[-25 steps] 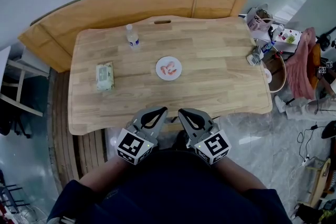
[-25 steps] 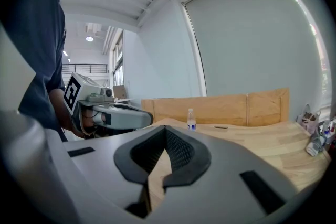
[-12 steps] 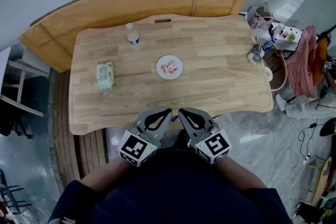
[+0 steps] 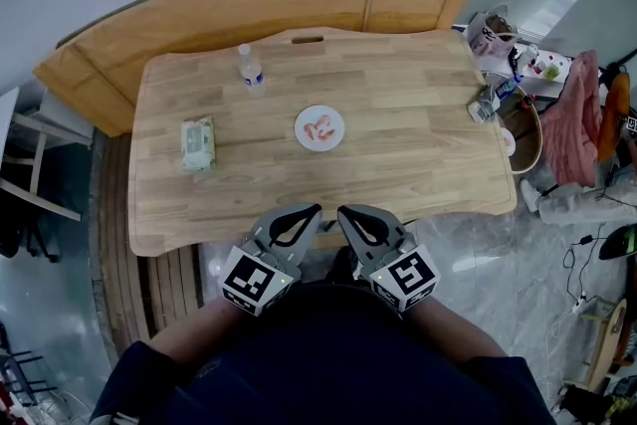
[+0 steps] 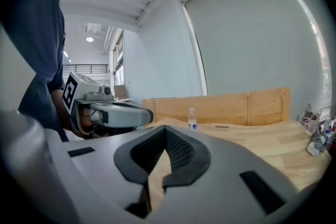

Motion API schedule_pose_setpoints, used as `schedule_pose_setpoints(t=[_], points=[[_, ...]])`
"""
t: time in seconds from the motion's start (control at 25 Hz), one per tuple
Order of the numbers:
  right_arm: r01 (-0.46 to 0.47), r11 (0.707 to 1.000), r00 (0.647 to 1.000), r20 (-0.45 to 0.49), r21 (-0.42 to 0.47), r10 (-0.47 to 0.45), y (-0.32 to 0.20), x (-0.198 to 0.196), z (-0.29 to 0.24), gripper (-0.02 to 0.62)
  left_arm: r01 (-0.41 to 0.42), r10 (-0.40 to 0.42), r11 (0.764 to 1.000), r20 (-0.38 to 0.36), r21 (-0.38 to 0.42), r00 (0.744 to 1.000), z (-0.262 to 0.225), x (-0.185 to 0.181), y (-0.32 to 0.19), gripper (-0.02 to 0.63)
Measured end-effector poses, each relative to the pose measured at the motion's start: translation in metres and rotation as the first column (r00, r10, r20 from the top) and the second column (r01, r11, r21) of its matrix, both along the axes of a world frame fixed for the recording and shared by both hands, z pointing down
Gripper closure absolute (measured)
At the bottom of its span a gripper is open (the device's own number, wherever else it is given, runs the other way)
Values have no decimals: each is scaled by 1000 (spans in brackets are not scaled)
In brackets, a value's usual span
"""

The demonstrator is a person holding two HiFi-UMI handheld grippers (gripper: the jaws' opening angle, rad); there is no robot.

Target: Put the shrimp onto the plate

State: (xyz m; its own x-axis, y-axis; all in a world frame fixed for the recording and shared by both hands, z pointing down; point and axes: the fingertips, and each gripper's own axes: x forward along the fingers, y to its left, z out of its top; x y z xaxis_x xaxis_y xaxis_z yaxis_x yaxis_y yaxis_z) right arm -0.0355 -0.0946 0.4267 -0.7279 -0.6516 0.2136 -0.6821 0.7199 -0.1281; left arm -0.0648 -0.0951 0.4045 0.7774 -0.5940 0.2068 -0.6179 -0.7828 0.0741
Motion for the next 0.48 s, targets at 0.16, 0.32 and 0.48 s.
schedule_pose_setpoints(t=[0.16,0.32,0.48], points=[[-4,1000,1000,3,-1,4,-1,0,-1,586,-3,3,1000,-6,4,1000,-3,3,2,601],[-5,1000,1000,0,1,5,-2,-1,0,586,-7,7,1000,-9,11,1000,-4,6,1,601],[-8,1000,1000,0,7,8,-5,-1,-1,586,-8,8,1000,-11,16,1000,-5,6,-2,601]])
